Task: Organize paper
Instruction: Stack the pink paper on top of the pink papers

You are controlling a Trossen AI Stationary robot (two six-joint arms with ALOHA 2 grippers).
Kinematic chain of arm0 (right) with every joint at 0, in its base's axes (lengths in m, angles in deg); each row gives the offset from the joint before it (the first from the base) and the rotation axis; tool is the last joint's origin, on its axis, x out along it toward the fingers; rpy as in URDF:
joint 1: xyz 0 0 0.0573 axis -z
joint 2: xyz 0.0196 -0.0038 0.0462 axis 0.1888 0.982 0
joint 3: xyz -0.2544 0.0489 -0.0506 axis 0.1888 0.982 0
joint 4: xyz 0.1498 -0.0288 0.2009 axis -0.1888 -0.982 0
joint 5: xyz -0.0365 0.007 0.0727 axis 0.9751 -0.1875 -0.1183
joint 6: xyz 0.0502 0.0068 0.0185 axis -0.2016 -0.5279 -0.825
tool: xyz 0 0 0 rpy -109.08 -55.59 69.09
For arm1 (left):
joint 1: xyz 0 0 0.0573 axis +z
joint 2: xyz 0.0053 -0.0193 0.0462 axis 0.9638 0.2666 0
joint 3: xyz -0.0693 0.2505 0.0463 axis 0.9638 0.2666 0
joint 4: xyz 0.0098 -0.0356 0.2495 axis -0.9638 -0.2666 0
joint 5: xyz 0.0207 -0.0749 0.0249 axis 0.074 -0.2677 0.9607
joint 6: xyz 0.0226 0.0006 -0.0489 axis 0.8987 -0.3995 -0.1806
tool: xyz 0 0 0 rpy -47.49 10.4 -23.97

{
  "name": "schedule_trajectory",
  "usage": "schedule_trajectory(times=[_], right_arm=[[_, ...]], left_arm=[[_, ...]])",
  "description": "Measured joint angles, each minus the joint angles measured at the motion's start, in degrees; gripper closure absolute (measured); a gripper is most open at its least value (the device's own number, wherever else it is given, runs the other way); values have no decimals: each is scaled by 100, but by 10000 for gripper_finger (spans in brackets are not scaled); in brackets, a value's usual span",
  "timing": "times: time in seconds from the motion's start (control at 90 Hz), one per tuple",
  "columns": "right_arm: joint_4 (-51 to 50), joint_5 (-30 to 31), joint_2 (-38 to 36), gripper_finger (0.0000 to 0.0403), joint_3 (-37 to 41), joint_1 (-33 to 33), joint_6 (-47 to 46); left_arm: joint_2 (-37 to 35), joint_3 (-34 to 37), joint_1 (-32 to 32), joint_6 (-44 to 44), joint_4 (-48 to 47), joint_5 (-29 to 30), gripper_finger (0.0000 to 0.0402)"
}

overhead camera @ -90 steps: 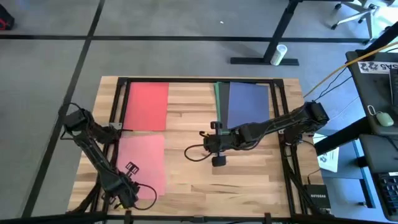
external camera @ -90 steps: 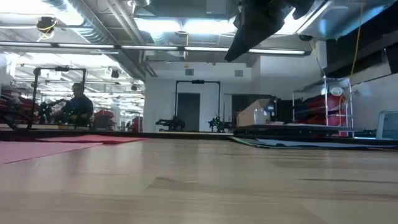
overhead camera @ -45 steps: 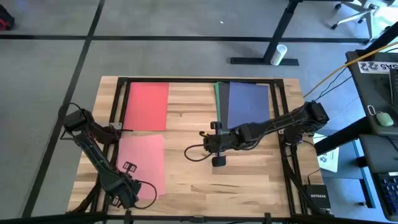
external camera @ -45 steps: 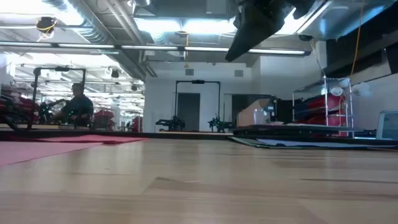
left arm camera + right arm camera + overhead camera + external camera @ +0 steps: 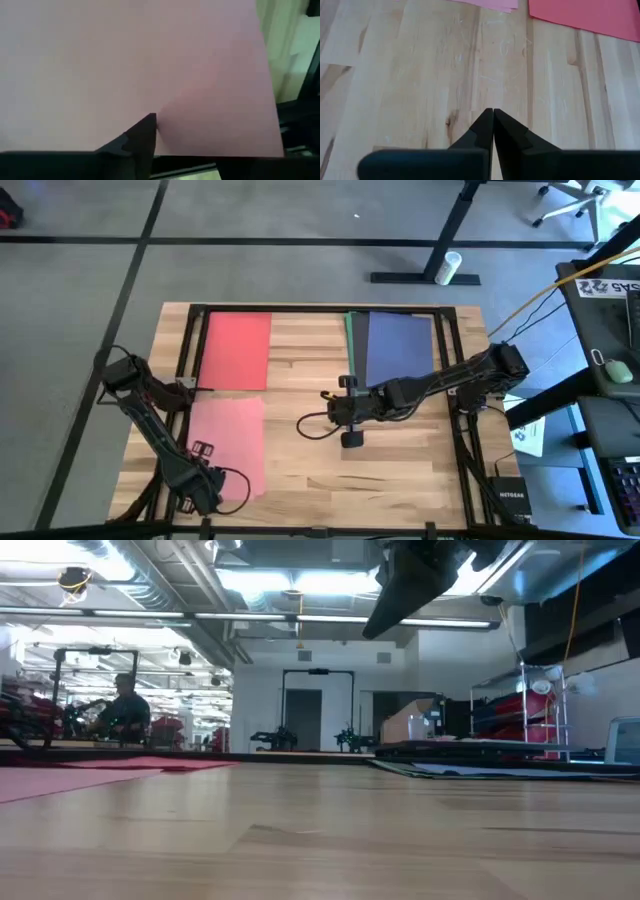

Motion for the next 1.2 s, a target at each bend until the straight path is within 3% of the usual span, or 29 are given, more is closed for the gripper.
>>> schedule_trajectory(times=[0.311, 0.656, 1.056, 1.2], right_arm=[[0, -2, 0, 403, 0, 0, 0], [2, -117, 1, 403, 0, -1, 20], [2, -215, 1, 403, 0, -1, 24], [3, -298, 0, 403, 0, -1, 27]], left_arm=[[-7, -84, 9, -391, 171, -44, 203], [-9, -133, 4, -1425, 907, -257, 190], [-9, -131, 4, -1422, -370, -261, 189], [-9, -131, 7, -1359, -208, -162, 189]])
